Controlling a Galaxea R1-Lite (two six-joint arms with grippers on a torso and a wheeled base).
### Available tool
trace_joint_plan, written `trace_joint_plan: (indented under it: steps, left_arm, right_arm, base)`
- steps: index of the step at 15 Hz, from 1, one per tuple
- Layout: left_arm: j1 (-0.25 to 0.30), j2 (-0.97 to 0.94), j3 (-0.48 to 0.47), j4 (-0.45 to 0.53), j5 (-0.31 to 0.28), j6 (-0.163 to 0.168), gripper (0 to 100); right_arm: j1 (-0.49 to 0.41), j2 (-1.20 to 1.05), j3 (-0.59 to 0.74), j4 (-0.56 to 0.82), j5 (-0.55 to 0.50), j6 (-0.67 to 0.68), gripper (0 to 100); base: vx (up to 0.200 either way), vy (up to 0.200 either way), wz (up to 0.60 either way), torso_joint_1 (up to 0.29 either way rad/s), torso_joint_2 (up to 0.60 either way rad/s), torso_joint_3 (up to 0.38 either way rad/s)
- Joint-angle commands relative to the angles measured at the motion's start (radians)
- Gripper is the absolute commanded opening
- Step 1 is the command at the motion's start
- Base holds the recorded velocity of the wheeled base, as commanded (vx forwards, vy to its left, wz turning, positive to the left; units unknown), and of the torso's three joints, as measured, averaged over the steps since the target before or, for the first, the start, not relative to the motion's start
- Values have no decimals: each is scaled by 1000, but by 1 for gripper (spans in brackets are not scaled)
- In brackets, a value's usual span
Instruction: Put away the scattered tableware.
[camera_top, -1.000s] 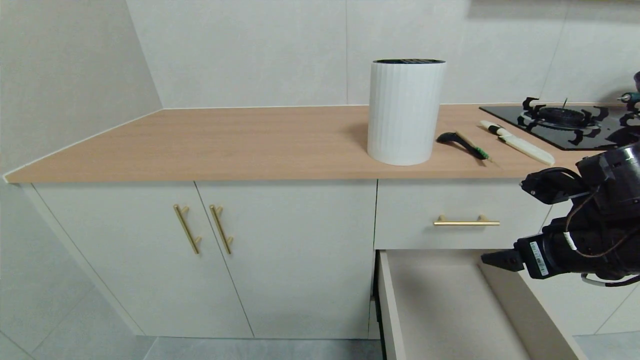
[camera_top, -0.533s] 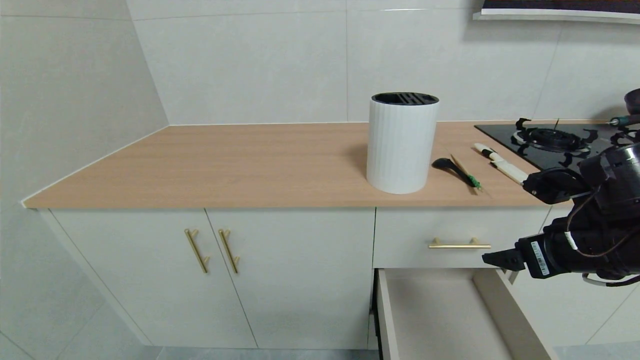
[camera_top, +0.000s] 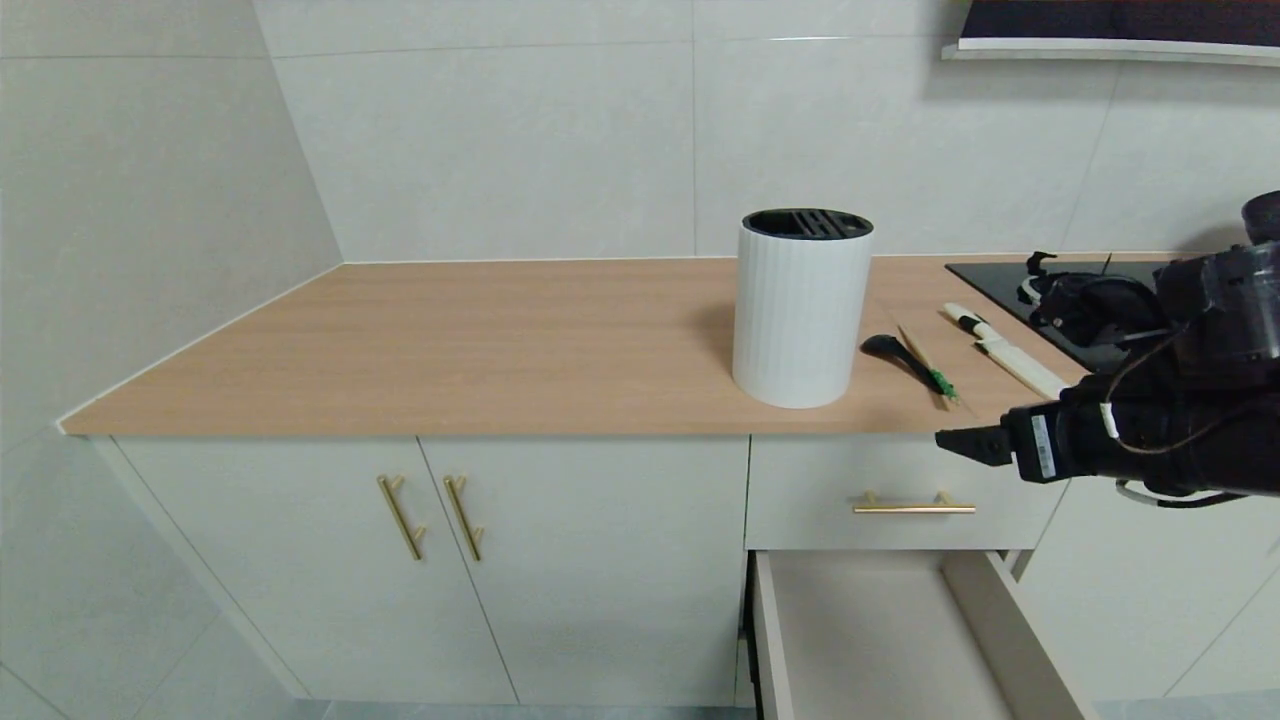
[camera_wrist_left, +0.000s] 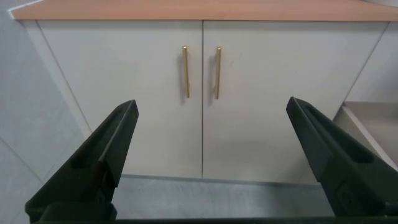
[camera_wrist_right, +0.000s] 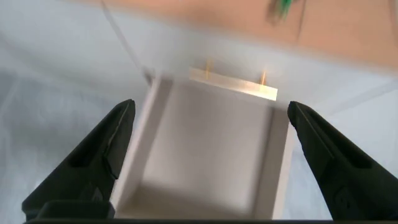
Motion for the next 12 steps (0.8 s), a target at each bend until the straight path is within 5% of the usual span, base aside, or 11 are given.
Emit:
trace_joint_plan:
  steps: [1,4,12]
  left_arm:
    - [0,1,0,-1,0,0,100]
    - [0,1,0,-1,0,0,100]
    - [0,1,0,-1,0,-2,100]
  right_arm:
    - [-38,120,-233,126,-12,5,100]
    - [-52,250,-502,338,-47,122,100]
    - [-80,468,-606,341,-140,194,100]
  base:
    - [0,0,0,0,0,0]
    - [0,0,0,0,0,0]
    - [0,0,0,0,0,0]
